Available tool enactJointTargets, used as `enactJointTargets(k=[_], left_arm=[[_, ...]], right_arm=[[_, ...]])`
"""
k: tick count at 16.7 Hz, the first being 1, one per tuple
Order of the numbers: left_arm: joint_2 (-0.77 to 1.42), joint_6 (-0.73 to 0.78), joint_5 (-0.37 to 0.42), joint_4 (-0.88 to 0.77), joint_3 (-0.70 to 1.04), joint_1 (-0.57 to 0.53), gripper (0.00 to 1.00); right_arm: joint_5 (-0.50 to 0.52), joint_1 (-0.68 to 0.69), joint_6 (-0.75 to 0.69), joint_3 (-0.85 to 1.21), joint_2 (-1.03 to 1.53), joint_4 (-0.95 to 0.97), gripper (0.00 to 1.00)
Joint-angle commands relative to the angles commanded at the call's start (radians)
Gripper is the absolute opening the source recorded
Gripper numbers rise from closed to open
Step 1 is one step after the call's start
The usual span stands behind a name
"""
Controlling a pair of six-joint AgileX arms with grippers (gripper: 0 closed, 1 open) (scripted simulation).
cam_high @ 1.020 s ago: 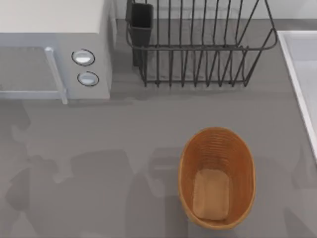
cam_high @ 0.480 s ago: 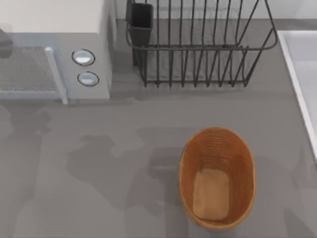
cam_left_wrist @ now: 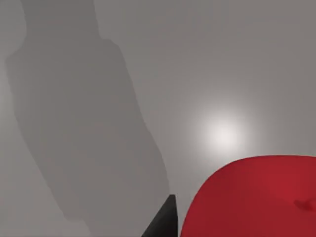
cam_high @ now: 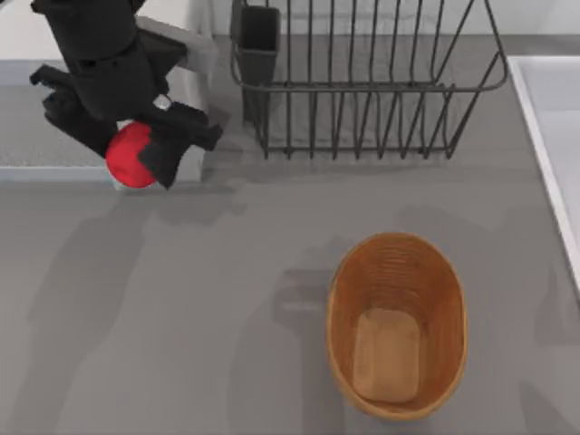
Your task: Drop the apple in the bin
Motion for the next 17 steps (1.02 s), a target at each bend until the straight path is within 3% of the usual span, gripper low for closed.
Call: enactJointTargets(k=[6, 9, 13, 17], left_arm=[[0.124, -0.646, 0.016, -0.01, 0.138, -0.334, 0.0], [0.157, -0.888, 0.017, -0.003, 0.192, -0.467, 0.0], [0.172, -1.061, 0.012, 0.01, 0.23, -0.573, 0.0], [0.175, -1.085, 0.01, 0.012, 0.236, -0.589, 0.0]], right_arm=[[0.0, 0.0, 0.0, 0.0, 0.0, 0.0, 1.0], [0.0, 0.0, 0.0, 0.0, 0.0, 0.0, 1.0], [0.0, 0.0, 0.0, 0.0, 0.0, 0.0, 1.0], [0.0, 0.0, 0.0, 0.0, 0.0, 0.0, 1.0]])
